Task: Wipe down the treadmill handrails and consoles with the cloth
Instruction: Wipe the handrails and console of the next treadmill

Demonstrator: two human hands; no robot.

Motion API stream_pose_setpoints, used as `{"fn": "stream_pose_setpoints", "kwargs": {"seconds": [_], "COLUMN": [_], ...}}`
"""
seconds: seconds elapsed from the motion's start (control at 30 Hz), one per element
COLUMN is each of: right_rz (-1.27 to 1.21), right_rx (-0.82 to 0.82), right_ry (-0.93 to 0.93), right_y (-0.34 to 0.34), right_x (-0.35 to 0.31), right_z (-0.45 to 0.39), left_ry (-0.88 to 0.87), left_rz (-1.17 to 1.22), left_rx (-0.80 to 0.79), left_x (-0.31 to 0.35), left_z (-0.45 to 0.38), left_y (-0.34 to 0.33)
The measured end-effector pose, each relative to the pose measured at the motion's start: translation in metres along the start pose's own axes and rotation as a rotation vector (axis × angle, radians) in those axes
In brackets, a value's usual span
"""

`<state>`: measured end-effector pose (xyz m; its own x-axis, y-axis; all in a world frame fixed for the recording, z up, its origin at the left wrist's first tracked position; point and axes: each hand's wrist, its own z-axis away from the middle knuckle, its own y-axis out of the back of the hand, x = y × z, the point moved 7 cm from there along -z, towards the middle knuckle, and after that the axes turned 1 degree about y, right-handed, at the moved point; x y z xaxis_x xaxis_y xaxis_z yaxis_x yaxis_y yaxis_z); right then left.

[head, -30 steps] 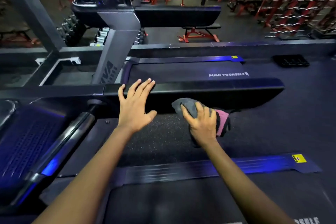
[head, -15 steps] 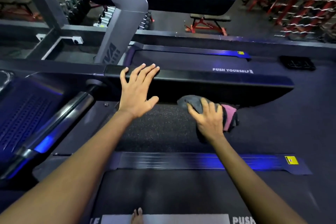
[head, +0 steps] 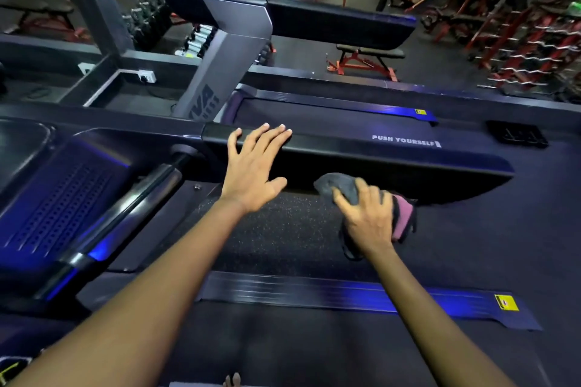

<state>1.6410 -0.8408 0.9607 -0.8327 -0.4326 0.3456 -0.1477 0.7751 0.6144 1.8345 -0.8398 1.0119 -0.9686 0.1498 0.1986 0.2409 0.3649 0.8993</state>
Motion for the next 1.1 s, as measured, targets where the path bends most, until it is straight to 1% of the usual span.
{"fn": "stream_pose_setpoints", "kwargs": {"seconds": [0.07,0.13,0.27,0.37,0.4,0.43,0.47,0.57,0.63,0.7,0.77,0.83,0.87,0.93,1.0,1.1], "right_rz": [0.0,-0.016,-0.044,-0.05,-0.052,-0.052,-0.05,-0.059,-0.047,-0.06,-0.081,-0.055,-0.046,-0.051,-0.054,-0.053], "right_rx": [0.06,0.109,0.124,0.06,0.032,0.025,0.038,0.083,0.088,0.088,0.053,-0.024,-0.036,0.012,0.079,0.119], "right_ry": [-0.114,-0.134,-0.014,0.166,0.199,0.194,0.152,-0.049,-0.071,0.014,0.172,0.305,0.315,0.228,0.128,0.126], "right_y": [0.01,0.018,0.016,0.007,0.005,0.007,0.012,0.029,0.034,0.032,0.021,0.009,0.008,0.015,0.027,0.034], "right_x": [0.009,0.005,-0.018,-0.022,-0.019,-0.013,-0.005,0.016,0.01,-0.01,-0.03,-0.037,-0.035,-0.021,-0.013,-0.03], "right_z": [-0.007,-0.019,-0.035,-0.022,-0.017,-0.014,-0.016,-0.039,-0.057,-0.062,-0.054,-0.041,-0.037,-0.039,-0.05,-0.069], "left_ry": [0.003,0.003,0.017,0.026,0.023,0.014,0.002,-0.045,-0.059,0.009,0.095,0.114,0.1,0.055,0.029,0.036], "left_rz": [0.001,0.002,0.0,0.025,0.038,0.053,0.069,0.114,0.081,0.001,-0.109,-0.239,-0.284,-0.308,-0.276,-0.235], "left_rx": [-0.016,-0.038,-0.06,-0.093,-0.118,-0.147,-0.18,-0.276,-0.282,-0.259,-0.265,-0.308,-0.329,-0.361,-0.395,-0.434], "left_x": [-0.001,-0.001,-0.001,-0.001,-0.002,-0.002,-0.003,-0.008,-0.014,-0.028,-0.044,-0.052,-0.055,-0.06,-0.064,-0.065], "left_z": [0.0,0.001,0.001,0.001,0.001,0.001,0.001,0.0,0.0,0.002,0.009,0.018,0.022,0.025,0.027,0.028], "left_y": [0.0,0.0,0.001,0.003,0.004,0.005,0.006,0.016,0.025,0.031,0.033,0.034,0.035,0.038,0.041,0.041]}}
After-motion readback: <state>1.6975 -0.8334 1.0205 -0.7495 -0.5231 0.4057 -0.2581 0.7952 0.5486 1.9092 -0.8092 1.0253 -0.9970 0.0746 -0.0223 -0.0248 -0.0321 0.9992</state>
